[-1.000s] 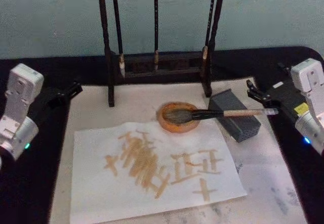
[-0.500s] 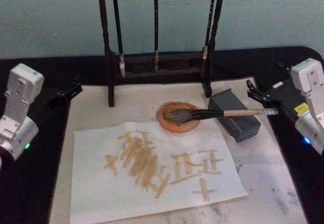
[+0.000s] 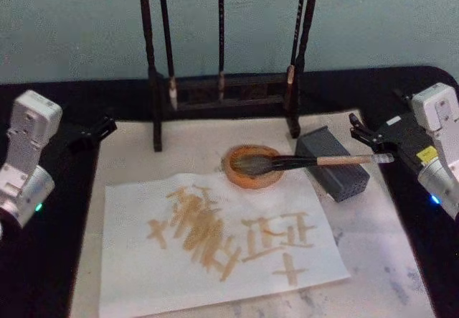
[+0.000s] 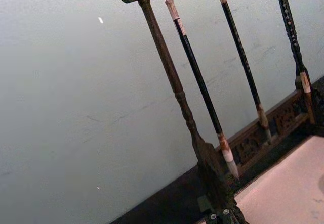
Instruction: Pick up the brush from the inkstone, write on the paper, then place the brush back to its original position.
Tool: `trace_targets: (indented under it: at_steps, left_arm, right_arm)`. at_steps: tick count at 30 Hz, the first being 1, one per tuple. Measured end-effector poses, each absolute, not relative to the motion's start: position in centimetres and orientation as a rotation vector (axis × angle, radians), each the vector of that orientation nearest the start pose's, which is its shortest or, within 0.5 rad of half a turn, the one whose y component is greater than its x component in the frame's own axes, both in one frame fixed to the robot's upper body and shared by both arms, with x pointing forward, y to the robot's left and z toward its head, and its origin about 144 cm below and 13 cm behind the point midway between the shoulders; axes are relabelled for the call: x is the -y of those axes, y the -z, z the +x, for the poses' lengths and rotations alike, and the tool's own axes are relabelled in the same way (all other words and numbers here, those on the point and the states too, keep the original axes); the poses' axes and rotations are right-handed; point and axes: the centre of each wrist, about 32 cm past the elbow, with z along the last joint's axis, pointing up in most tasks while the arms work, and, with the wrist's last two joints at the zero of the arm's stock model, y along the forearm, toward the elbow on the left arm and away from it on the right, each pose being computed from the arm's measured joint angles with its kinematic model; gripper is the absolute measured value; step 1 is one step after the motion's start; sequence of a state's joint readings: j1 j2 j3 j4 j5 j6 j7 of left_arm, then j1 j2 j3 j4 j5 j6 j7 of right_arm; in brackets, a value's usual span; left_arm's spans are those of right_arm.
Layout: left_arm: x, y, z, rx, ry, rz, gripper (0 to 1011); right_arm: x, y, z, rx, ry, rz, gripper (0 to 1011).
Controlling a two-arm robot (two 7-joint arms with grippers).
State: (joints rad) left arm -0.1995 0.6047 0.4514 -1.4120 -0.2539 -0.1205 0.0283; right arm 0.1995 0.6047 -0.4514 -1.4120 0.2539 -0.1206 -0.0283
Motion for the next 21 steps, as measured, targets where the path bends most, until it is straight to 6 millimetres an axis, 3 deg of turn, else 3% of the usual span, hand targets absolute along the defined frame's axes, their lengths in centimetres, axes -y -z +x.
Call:
trace_targets:
  at_steps: [12, 21]
  left_arm:
    - [-31.0, -114.0, 48.9, 0.285, -1.248, 0.304, 1002]
    - [-31.0, -114.0, 48.9, 0.285, -1.248, 0.304, 1002]
  right_arm:
    - [31.7, -114.5, 48.6, 0.256, 1.251, -0.281, 1008]
    - [32.4, -115.9, 46.6, 0.219, 1.243, -0.258, 1008]
